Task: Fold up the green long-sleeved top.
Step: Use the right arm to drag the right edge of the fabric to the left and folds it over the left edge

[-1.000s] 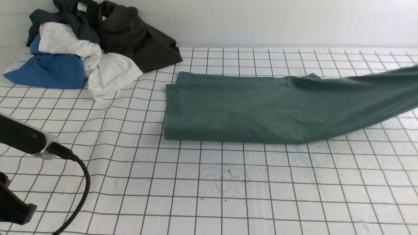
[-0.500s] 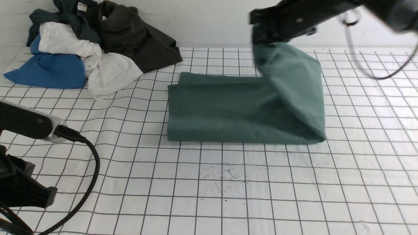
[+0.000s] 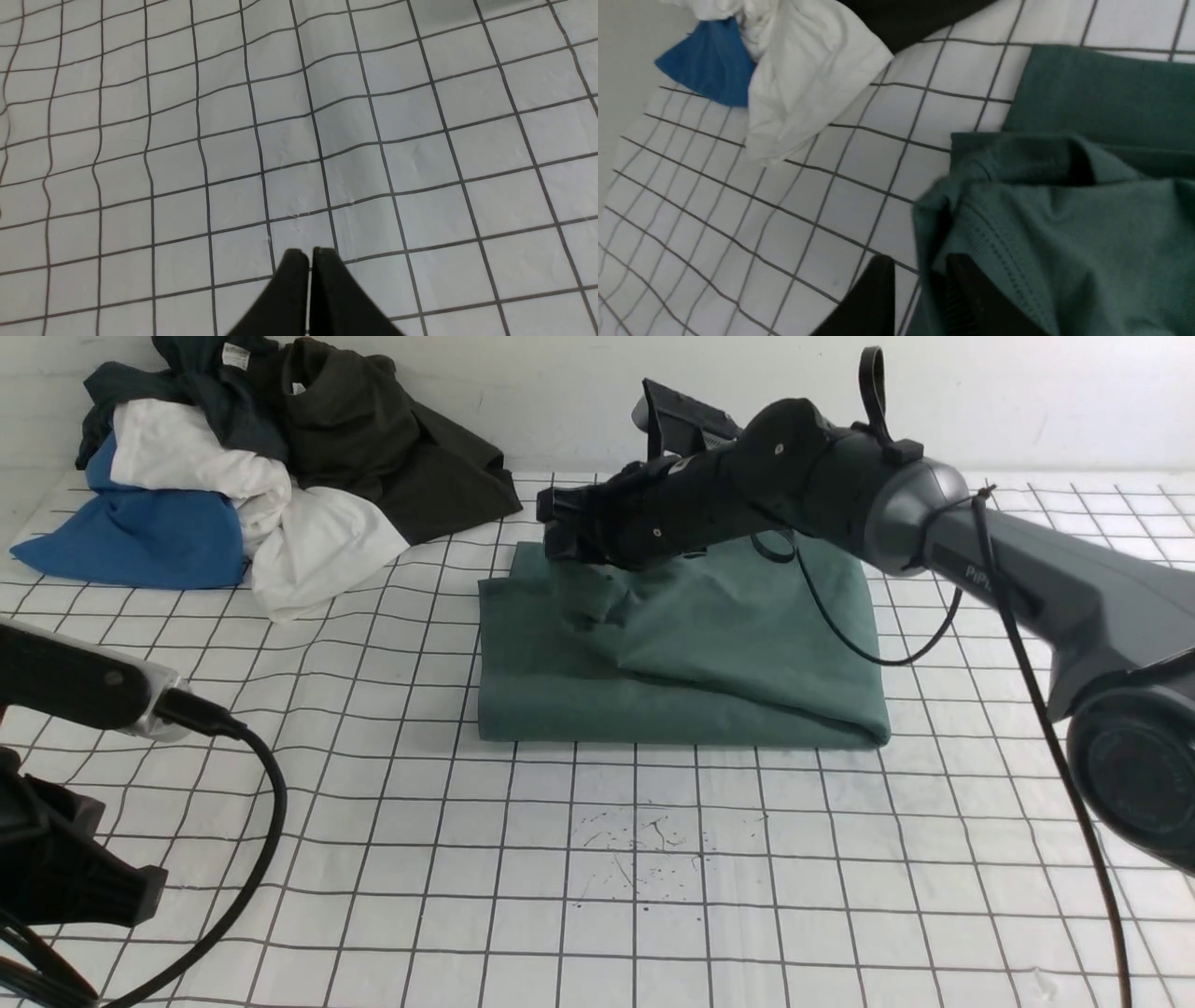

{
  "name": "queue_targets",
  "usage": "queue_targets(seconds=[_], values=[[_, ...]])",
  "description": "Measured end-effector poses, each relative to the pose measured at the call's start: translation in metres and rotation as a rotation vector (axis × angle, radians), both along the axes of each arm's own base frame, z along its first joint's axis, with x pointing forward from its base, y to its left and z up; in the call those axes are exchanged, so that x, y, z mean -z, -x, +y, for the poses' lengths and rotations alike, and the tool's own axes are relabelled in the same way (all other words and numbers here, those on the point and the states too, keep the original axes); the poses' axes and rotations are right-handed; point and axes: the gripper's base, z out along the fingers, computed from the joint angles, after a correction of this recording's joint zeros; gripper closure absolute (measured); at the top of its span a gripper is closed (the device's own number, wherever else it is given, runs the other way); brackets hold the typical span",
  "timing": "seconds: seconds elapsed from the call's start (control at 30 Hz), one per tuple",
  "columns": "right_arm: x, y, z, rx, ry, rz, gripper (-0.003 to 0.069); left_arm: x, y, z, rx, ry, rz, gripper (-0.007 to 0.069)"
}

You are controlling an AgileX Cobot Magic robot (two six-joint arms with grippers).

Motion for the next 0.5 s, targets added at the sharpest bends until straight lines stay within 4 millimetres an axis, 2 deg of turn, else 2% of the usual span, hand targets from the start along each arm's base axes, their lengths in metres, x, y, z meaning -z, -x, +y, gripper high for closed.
queue_targets(seconds=[0.17,0.27,0.4,0.5], values=[[-0.008,0.002,0.004,-0.046,-0.056,-0.039,0.0336,0.0,0.0,0.0,0.0,0.001,0.0,0.0631],[-0.022,0.006,0.002,-0.095,-0.042,-0.082,0.0299,0.0,0.0,0.0,0.0,0.001,0.0,0.0631],[-0.036,0.011,-0.005,-0.155,0.023,-0.118,0.0329,0.0,0.0,0.0,0.0,0.001,-0.001,0.0631],[-0.034,0.018,-0.008,-0.219,0.122,-0.095,0.0462,-0.001,-0.001,-0.001,0.007,0.008,-0.022,0.0631]])
